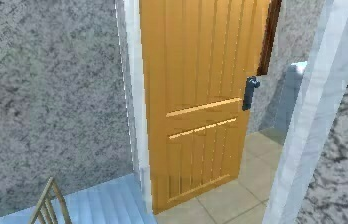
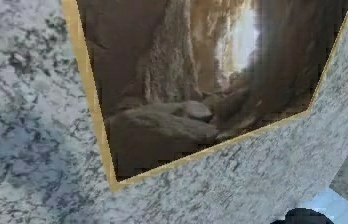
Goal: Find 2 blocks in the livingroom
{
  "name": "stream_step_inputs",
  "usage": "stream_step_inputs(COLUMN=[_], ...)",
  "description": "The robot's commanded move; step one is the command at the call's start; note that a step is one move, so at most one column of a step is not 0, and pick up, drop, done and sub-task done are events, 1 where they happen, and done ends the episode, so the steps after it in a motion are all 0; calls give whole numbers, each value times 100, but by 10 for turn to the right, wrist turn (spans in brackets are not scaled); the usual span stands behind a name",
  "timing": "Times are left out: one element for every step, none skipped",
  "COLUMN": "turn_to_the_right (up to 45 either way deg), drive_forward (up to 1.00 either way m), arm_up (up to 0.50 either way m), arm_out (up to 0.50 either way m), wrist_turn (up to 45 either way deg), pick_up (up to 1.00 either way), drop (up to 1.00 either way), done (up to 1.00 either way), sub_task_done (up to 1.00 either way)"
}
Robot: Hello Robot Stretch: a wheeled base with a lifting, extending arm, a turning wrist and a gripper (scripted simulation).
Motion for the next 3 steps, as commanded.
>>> stream_step_inputs(turn_to_the_right=[0, 240, 30], drive_forward=[30, 0, 0], arm_up=[0, 0, 0], arm_out=[0, 0, 0], wrist_turn=[0, 0, 0], pick_up=[0, 0, 0], drop=[0, 0, 0], done=[0, 0, 0], sub_task_done=[0, 0, 0])
